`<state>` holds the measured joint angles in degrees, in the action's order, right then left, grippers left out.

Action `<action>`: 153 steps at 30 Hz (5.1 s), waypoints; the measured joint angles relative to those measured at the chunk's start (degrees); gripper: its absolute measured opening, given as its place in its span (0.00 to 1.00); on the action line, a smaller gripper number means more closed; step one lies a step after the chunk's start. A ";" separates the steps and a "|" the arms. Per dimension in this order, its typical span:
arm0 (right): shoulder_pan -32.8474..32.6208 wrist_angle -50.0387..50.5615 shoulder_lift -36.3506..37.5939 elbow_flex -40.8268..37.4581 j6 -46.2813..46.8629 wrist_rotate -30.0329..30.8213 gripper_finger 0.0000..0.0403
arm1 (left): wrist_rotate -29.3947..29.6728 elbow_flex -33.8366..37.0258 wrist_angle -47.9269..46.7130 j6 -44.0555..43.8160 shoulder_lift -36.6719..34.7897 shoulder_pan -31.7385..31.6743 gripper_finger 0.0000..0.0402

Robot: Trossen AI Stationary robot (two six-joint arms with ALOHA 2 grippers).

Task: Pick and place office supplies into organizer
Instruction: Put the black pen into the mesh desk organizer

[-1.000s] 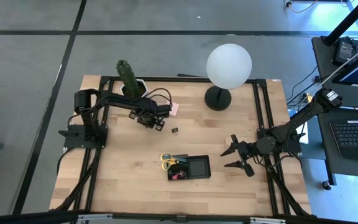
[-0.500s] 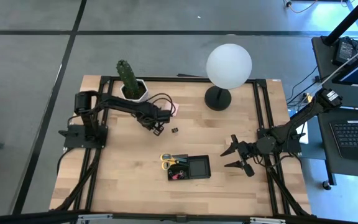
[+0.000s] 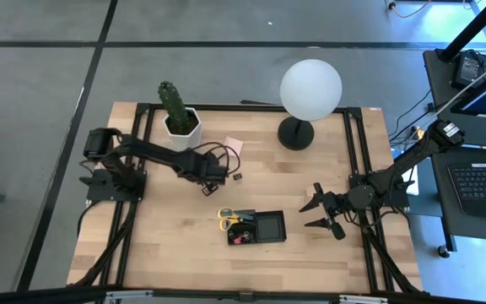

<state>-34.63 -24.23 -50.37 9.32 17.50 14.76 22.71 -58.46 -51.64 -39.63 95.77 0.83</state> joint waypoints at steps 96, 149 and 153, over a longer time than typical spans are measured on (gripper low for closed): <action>0.02 -0.85 -0.02 -0.02 -9.01 5.31 0.59 | 57.89 -7.15 28.62 119.36 4.43 34.51 0.08; 0.04 -0.74 -0.02 -0.02 -10.49 8.46 0.59 | 37.14 -9.14 51.91 162.03 9.39 27.44 0.08; 0.04 -0.72 -0.02 -0.02 -10.52 8.46 0.59 | 36.33 -9.14 51.85 159.71 9.39 27.44 0.08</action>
<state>-34.59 -24.95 -50.39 9.30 6.98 23.22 59.05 -67.59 0.21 120.08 105.16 28.27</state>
